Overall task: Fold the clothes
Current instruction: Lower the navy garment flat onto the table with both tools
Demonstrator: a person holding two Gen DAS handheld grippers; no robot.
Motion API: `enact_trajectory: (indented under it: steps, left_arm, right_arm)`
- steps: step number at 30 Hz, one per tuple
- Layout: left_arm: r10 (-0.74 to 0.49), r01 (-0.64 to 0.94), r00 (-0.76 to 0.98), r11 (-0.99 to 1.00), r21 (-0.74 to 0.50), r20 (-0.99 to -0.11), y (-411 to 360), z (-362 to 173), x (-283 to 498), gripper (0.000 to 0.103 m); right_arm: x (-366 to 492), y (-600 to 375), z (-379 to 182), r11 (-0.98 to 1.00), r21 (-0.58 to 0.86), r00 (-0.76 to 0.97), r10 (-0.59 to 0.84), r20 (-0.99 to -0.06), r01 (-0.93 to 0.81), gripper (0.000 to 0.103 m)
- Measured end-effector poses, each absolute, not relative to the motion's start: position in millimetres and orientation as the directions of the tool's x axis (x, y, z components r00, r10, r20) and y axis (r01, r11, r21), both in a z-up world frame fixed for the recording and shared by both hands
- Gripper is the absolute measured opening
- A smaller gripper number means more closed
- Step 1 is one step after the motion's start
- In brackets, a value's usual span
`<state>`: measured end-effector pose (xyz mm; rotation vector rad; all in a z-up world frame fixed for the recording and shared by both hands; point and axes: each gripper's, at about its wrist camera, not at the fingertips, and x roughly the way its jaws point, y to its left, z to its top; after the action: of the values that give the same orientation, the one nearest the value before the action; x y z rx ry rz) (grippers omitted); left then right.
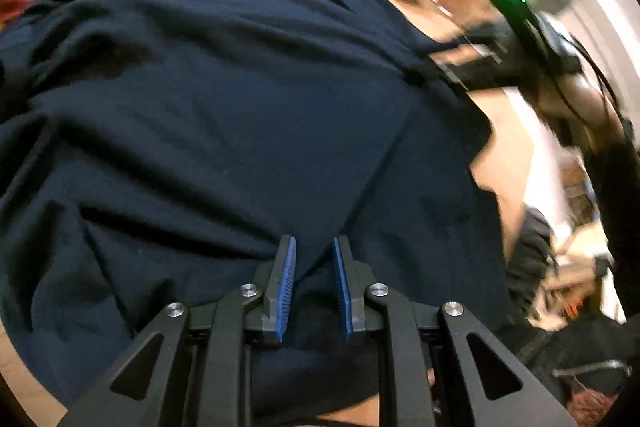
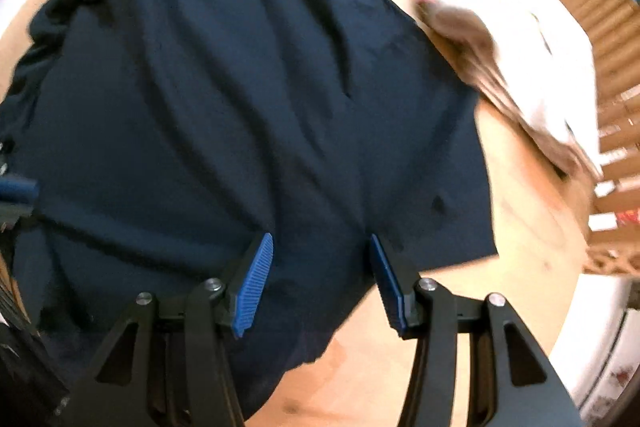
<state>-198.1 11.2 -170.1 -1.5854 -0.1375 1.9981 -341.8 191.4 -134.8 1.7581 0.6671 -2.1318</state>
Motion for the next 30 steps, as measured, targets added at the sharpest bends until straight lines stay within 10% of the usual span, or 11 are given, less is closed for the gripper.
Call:
enact_trajectory:
  steps: [7, 13, 30]
  left_arm:
    - [0.533, -0.318, -0.301, -0.838, -0.444, -0.791, -67, -112, -240, 0.020]
    - [0.320, -0.077, -0.519, -0.941, -0.330, -0.793, -174, -106, -346, 0.020]
    - [0.393, 0.145, -0.418, -0.861, -0.487, -0.819, -293, -191, -361, 0.002]
  right_arm:
    - [-361, 201, -93, -0.894, -0.013, -0.250, -0.112, -0.962, 0.449, 0.049]
    - [-417, 159, -105, -0.897, 0.001, -0.307, -0.153, -0.939, 0.443, 0.049]
    - [-459, 136, -147, -0.902, -0.018, -0.304, -0.127, -0.944, 0.431, 0.050]
